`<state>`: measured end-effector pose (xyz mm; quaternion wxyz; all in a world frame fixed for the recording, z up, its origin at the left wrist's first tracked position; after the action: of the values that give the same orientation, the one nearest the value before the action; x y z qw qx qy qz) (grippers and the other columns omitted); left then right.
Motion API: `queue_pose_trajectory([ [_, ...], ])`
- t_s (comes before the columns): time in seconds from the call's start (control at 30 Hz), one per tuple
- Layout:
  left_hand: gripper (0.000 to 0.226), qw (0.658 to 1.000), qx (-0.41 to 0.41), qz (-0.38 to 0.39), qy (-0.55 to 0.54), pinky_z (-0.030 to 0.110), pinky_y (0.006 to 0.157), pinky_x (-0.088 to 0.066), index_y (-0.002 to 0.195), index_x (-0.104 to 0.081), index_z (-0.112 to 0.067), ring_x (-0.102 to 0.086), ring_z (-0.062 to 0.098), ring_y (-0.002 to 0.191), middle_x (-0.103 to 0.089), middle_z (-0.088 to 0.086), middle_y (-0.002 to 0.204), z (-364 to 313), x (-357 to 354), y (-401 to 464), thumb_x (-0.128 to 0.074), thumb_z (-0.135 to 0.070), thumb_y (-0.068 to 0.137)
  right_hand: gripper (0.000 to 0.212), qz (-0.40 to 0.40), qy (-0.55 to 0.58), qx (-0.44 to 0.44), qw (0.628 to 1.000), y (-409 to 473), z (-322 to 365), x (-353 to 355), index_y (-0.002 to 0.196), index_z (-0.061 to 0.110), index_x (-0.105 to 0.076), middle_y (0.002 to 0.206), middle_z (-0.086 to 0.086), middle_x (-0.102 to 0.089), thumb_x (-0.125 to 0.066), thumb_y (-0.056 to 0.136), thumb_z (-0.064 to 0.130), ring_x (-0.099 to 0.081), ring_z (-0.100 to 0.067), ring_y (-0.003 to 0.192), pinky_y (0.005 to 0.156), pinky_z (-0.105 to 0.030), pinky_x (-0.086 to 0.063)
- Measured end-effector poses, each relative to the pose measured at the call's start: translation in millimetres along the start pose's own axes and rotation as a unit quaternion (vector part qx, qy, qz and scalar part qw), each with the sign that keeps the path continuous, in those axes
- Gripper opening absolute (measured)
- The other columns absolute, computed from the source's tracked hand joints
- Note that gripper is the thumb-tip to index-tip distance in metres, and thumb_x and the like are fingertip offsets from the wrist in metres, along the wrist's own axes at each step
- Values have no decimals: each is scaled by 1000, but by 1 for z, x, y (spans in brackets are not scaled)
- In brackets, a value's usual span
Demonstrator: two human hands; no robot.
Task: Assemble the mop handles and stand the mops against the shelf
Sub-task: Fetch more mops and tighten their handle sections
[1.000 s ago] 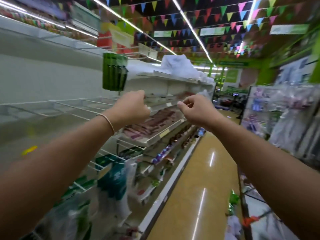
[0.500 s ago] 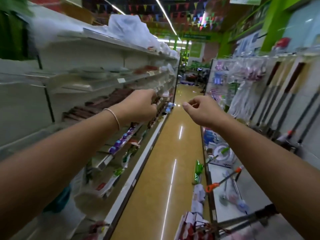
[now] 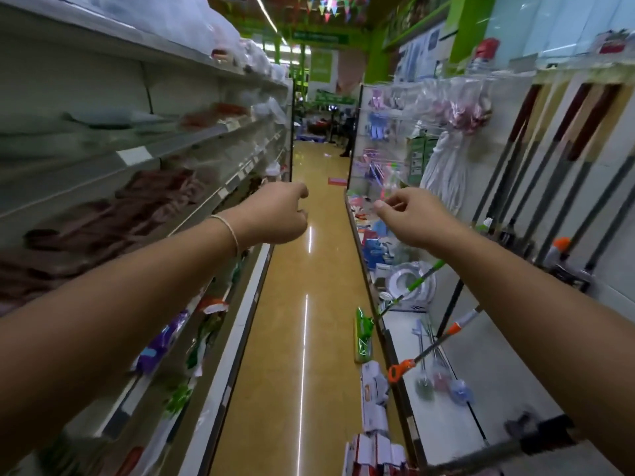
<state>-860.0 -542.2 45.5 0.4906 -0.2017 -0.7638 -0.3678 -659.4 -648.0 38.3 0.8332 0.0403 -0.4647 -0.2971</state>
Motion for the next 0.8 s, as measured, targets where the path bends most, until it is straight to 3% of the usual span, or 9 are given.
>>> queue_pose_trajectory([
  [0.07,44,1000,6,7,-17,26,67,-49,136,-46,-16,-58,16,89,-59,12,127,13,-8,23,-49,-29,95,36,-3,-1,-12,1000,22,-8,-6,102,14,-69,85,2,-66,-55,95,47,-63,-15,78,65,-28,-46],
  [0.33,45,999,2,27,-42,39,74,-58,138,-45,-15,-63,15,80,-64,8,113,57,-53,111,-46,-29,95,31,-7,-10,-27,1000,112,-37,-44,102,18,-69,91,4,-67,-57,94,45,-64,-17,90,81,-38,-54],
  [0.5,45,999,-1,38,-31,39,79,-58,138,-45,-13,-64,17,85,-64,8,113,83,-90,179,-47,-31,96,26,-1,-1,-15,1000,185,-67,-83,94,21,-68,85,9,-64,-56,95,44,-61,-9,84,71,-31,-50],
  [0.6,45,999,6,46,-17,40,83,-56,137,-46,-13,-63,19,93,-62,9,119,102,-113,233,-46,-34,97,30,12,10,-16,1000,241,-96,-107,102,20,-67,88,9,-64,-55,95,47,-57,-3,81,61,-22,-43],
  [0.7,46,997,22,66,-17,36,89,-53,137,-46,-14,-60,21,106,-59,9,126,114,-134,292,-45,-37,97,45,56,17,-40,997,300,-127,-127,119,16,-63,113,-3,-67,-54,93,51,-62,-16,98,78,-35,-55],
  [0.8,47,996,28,76,-22,32,86,-51,134,-49,-14,-59,19,106,-60,7,124,121,-155,350,-42,-43,97,61,84,-4,-49,995,353,-151,-136,135,14,-55,136,-10,-57,-49,93,57,-56,-26,121,97,-48,-51],
])
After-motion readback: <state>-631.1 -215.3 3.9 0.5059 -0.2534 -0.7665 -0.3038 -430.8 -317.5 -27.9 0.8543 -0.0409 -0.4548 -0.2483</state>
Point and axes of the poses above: each hand's wrist, its own y-axis towards the middle knuckle, its own x-axis out of the back of the hand, z = x × y, the point moved 4 cm from there along y, towards the middle knuckle
